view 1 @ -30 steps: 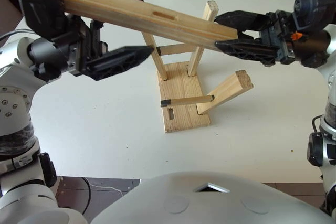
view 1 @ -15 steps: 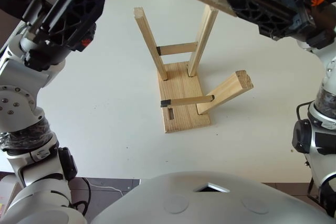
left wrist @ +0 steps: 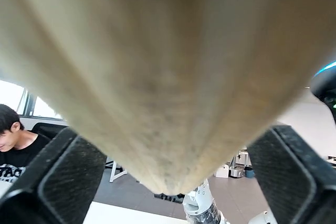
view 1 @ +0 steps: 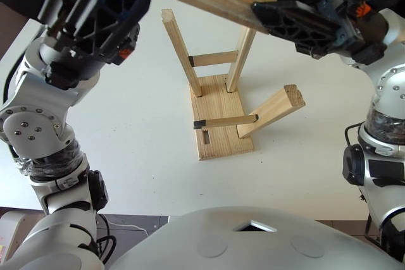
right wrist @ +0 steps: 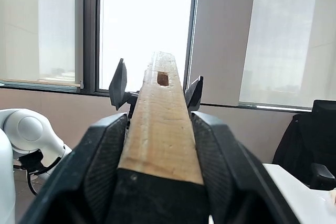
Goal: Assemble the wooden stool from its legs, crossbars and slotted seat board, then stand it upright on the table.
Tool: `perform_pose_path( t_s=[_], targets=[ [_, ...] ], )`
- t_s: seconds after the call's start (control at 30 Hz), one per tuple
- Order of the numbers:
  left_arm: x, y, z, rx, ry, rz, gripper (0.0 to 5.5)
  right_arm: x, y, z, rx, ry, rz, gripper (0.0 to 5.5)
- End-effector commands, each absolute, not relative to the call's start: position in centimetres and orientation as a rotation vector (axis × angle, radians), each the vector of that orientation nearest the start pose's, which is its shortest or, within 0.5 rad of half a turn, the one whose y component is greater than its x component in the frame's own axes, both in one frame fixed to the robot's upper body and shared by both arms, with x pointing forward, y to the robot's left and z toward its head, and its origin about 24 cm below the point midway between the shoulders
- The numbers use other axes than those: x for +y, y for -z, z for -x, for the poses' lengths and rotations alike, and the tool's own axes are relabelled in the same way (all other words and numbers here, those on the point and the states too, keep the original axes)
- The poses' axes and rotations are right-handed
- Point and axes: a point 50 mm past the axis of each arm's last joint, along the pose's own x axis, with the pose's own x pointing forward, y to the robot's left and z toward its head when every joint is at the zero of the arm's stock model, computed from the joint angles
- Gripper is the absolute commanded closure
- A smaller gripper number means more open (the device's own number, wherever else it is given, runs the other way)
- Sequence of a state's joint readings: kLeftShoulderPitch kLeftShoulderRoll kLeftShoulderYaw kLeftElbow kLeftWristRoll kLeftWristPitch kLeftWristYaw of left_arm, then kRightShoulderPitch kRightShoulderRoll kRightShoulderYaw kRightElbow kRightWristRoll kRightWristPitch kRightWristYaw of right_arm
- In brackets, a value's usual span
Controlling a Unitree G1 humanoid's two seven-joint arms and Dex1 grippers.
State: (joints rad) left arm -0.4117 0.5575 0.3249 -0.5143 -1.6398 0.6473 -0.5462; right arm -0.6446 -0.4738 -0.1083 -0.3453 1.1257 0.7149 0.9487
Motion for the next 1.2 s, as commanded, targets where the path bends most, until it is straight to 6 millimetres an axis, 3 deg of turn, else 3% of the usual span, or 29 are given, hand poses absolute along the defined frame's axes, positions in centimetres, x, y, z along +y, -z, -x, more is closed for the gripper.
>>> perform_pose_path(
  t_s=[0.03, 0.17, 0.33, 0.67, 0.8, 0.93, 1.07, 1.2],
  targets=[
    [17.3, -27.7, -20.9, -0.464, 1.384, 0.590, 2.00, -12.2, -25.7, -24.3, -0.330, -1.644, -0.219, 3.46],
    [18.3, -27.6, -21.2, -0.447, 1.364, 0.568, 2.61, -12.2, -25.6, -24.4, -0.326, -1.644, -0.203, 3.46],
    [17.9, -26.7, -20.7, -0.371, 1.424, 0.516, 3.40, -12.2, -25.6, -24.4, -0.327, -1.645, -0.174, 3.46],
    [17.5, -26.5, -20.9, -0.348, 1.462, 0.469, 3.40, -12.0, -25.7, -24.7, -0.323, -1.616, -0.153, 3.49],
    [17.9, -27.1, -21.1, -0.382, 1.447, 0.458, 3.42, -11.8, -25.4, -24.8, -0.302, -1.603, -0.136, 2.69],
    [18.9, -28.1, -21.4, -0.449, 1.382, 0.410, 3.46, -11.7, -25.6, -25.2, -0.311, -1.554, -0.120, 2.37],
    [20.6, -29.8, -21.0, -0.514, 1.310, 0.293, 3.46, -12.3, -26.3, -25.4, -0.335, -1.524, -0.140, 2.37],
    [22.0, -29.6, -20.6, -0.447, 1.224, 0.077, 3.46, -13.5, -26.7, -25.9, -0.358, -1.443, -0.128, 2.37]
  ],
)
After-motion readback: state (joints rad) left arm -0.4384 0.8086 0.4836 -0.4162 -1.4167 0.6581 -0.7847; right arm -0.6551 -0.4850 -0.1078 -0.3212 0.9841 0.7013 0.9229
